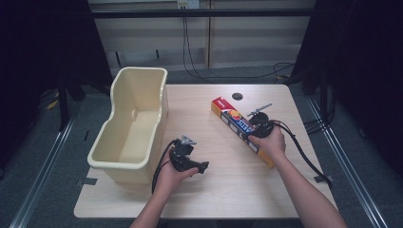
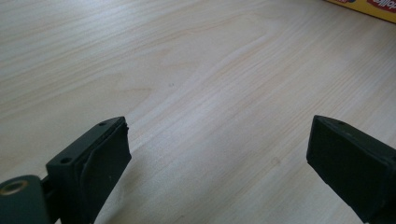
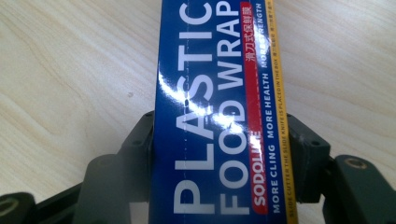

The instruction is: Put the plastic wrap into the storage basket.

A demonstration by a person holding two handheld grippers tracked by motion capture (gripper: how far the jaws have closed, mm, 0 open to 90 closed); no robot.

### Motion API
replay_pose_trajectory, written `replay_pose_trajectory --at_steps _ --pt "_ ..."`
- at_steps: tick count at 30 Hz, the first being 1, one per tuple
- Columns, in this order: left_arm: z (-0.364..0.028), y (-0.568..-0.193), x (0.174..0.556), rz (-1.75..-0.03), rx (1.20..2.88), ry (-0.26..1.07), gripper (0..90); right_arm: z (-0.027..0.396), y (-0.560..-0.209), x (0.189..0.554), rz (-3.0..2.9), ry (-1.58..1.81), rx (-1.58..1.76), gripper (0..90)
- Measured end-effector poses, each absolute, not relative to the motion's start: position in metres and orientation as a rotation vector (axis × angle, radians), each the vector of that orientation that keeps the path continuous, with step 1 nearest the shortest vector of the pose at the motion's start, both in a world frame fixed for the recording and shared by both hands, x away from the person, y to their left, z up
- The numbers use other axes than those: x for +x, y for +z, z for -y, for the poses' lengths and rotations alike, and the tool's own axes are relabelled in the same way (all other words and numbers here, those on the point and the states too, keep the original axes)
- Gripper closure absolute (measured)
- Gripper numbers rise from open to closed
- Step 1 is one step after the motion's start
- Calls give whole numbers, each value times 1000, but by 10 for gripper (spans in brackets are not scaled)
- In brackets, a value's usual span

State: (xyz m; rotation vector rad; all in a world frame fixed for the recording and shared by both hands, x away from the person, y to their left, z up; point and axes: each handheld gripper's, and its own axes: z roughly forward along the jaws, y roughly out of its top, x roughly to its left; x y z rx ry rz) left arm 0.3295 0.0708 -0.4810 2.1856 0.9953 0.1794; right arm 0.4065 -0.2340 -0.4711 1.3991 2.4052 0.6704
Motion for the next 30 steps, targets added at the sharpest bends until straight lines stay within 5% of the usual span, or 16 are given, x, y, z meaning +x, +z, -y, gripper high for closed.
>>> replay_pose_trajectory --at_steps 19,30 --pt "-59 -472 325 -931 2202 89 36 272 -446 374 -2509 804 1206 425" --pt "-47 -433 331 -778 2253 58 17 280 -422 352 -2633 857 1018 423"
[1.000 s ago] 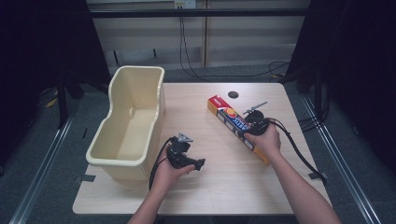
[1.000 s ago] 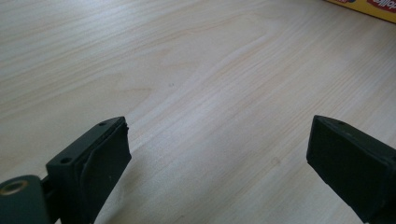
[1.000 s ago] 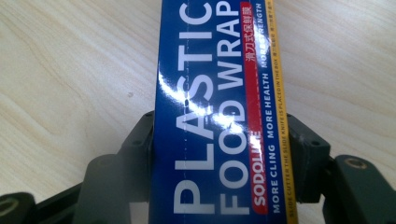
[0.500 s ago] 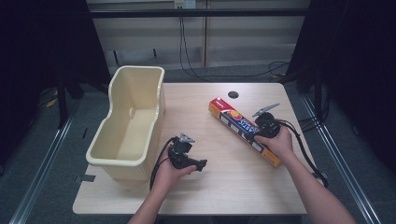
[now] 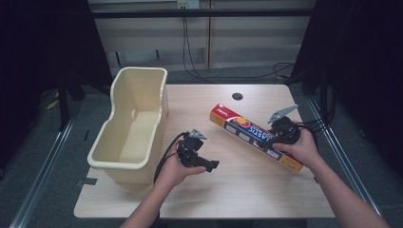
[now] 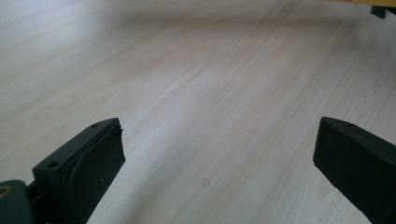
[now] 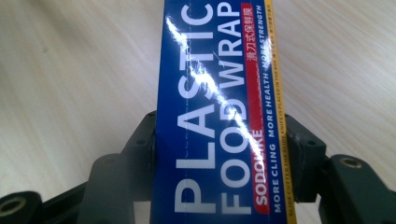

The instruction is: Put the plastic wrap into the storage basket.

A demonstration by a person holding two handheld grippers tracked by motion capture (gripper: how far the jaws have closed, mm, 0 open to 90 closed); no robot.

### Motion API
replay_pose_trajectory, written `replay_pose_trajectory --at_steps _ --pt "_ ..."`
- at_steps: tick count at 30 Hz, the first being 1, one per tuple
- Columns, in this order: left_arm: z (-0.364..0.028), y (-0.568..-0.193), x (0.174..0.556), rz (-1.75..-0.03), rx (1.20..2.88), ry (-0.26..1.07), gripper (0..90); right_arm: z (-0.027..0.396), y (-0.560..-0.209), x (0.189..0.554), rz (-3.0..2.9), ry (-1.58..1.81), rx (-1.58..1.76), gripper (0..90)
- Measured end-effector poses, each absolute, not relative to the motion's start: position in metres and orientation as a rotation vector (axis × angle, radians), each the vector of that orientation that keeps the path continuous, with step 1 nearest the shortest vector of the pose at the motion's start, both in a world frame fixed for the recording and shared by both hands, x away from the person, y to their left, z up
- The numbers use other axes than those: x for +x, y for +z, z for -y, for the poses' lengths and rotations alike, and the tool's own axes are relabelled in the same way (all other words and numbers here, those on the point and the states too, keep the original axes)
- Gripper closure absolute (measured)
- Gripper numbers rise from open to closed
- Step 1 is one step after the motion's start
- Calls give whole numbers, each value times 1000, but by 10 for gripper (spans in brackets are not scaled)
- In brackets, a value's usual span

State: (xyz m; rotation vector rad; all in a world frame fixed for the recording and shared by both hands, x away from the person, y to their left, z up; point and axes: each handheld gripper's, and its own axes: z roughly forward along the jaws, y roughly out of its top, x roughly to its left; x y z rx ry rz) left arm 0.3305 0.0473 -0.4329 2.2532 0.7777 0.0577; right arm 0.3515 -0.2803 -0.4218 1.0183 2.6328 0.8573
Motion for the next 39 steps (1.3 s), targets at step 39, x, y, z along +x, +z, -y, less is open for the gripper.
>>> replay_pose_trajectory --at_steps 39 --pt "31 -371 393 -334 2465 79 35 266 -403 339 -2838 909 592 421"
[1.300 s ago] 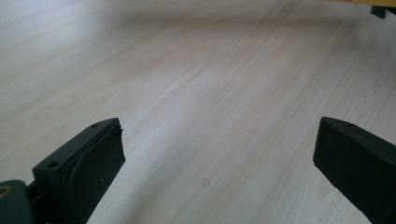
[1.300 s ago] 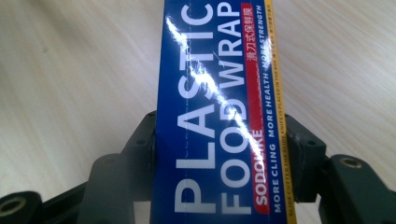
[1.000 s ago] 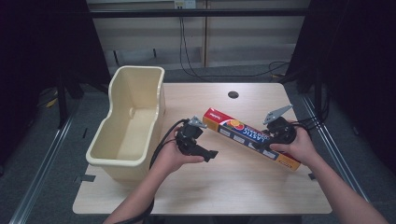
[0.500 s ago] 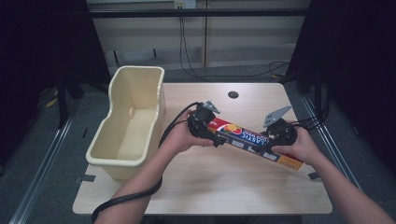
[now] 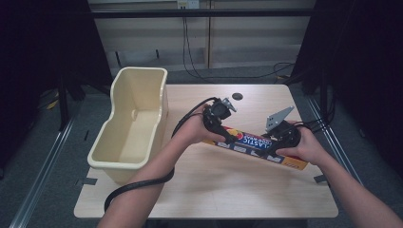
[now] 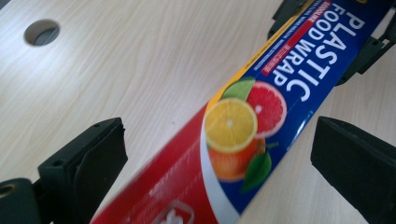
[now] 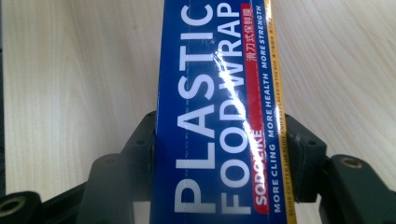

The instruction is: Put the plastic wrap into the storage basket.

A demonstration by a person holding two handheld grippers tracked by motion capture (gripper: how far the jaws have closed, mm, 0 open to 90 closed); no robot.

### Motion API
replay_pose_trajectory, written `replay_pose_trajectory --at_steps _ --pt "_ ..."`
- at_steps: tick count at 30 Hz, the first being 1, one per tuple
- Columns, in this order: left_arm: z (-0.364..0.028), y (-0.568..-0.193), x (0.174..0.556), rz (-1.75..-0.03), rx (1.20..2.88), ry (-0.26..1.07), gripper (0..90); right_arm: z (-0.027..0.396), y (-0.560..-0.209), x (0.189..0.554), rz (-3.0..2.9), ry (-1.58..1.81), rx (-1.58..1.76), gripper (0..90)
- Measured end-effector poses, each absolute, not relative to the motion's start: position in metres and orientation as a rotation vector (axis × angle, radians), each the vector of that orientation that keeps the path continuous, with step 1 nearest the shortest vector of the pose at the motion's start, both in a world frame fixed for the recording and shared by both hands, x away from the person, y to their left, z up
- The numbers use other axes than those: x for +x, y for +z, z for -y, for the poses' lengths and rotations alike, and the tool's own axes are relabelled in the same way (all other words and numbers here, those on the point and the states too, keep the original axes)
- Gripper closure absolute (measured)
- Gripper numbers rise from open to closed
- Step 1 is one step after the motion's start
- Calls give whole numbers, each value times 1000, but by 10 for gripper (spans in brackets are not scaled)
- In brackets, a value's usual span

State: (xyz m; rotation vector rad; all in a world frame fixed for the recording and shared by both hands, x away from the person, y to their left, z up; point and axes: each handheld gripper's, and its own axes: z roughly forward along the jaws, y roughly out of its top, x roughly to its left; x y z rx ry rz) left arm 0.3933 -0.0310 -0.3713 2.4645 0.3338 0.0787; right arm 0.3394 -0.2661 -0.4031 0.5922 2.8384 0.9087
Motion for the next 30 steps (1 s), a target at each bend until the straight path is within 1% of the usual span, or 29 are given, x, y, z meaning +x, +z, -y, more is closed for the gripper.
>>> replay_pose_trajectory --at_steps 7,14,16,17,18,21,22,23,24,26,27,28,29,30 --pt "43 -379 389 -272 2538 -10 34 261 -401 337 -2870 912 484 419" --pt "49 -391 383 -182 2597 -68 43 256 -398 336 -2890 942 406 418" --pt "50 -391 380 -145 2624 -52 75 255 -396 336 -2891 971 388 418" --pt "50 -389 379 -143 2629 -102 157 254 -395 336 -2891 961 379 417" --pt "51 -388 378 -155 2643 -101 266 254 -395 337 -2890 945 365 416" --pt "50 -383 375 -159 2659 -115 314 255 -395 338 -2888 968 346 404" --pt "50 -381 373 -164 2667 -123 327 255 -396 339 -2886 1003 362 379" --pt "49 -379 372 -186 2658 -140 355 256 -395 340 -2872 1061 410 309" --pt "48 -378 373 -255 2676 -166 383 259 -393 342 -2829 1138 447 205" --pt "43 -375 374 -303 2713 -112 397 266 -389 345 -2781 1115 545 125" --pt "40 -373 375 -320 2726 -80 398 271 -388 345 -2746 1108 588 65" --pt "35 -370 378 -374 2723 -97 398 275 -387 345 -2713 1099 626 37" --pt "31 -368 380 -421 2720 -108 398 280 -385 344 -2679 1090 663 35" --pt "26 -365 381 -422 2723 -94 398 284 -383 343 -2658 1115 682 40"
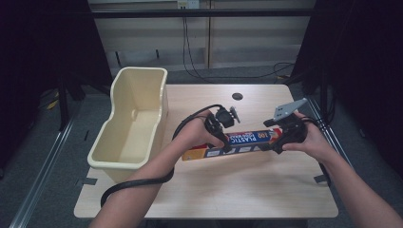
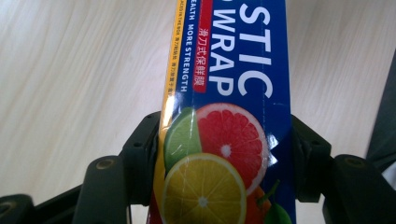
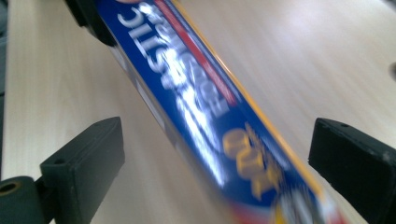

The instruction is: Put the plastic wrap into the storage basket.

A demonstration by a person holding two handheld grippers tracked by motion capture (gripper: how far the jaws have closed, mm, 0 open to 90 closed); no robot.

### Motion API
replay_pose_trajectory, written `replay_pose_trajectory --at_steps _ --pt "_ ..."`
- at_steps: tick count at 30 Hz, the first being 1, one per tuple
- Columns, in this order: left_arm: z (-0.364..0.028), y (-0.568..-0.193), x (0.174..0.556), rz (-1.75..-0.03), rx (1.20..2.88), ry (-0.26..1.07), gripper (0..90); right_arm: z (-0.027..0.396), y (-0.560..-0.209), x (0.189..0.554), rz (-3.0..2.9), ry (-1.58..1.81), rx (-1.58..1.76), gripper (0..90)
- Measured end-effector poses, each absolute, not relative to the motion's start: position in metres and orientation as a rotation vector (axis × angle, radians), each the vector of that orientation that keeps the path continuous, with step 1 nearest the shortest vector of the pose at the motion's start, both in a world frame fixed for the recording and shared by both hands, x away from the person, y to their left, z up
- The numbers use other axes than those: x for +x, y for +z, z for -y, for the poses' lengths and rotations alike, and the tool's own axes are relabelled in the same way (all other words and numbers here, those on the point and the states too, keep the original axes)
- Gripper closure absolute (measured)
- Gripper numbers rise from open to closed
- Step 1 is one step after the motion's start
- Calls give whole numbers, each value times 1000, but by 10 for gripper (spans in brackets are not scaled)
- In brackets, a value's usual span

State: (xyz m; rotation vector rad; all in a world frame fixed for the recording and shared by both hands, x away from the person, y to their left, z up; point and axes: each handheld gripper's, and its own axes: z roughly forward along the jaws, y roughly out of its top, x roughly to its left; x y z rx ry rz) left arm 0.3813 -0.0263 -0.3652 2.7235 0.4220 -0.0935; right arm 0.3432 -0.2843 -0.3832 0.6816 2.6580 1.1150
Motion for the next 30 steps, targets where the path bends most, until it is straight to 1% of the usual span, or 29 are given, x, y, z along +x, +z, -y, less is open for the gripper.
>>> replay_pose_trajectory --at_steps 1,3,5,6,7,8,9,15,21,30 --pt "23 -363 381 -438 2726 -71 398 289 -382 342 -2651 1130 691 45" --pt "18 -357 383 -469 2737 -57 398 293 -383 340 -2623 1118 729 6" --pt "16 -355 383 -485 2742 -49 397 294 -384 339 -2629 1107 730 22" --pt "12 -351 384 -536 2732 -45 398 294 -387 336 -2632 1102 737 27" --pt "10 -349 385 -521 2746 -35 398 294 -389 334 -2642 1076 730 17" --pt "8 -347 385 -555 2735 -42 397 293 -392 332 -2639 1058 730 22" --pt "8 -347 385 -555 2735 -42 398 292 -394 330 -2642 1052 725 34" --pt "-4 -336 391 -617 2714 -27 397 286 -406 322 -2633 997 755 30" --pt "-13 -326 394 -680 2681 -22 397 283 -417 318 -2633 1024 785 31" --pt "-22 -317 398 -737 2680 -11 398 273 -433 313 -2628 1021 795 33"
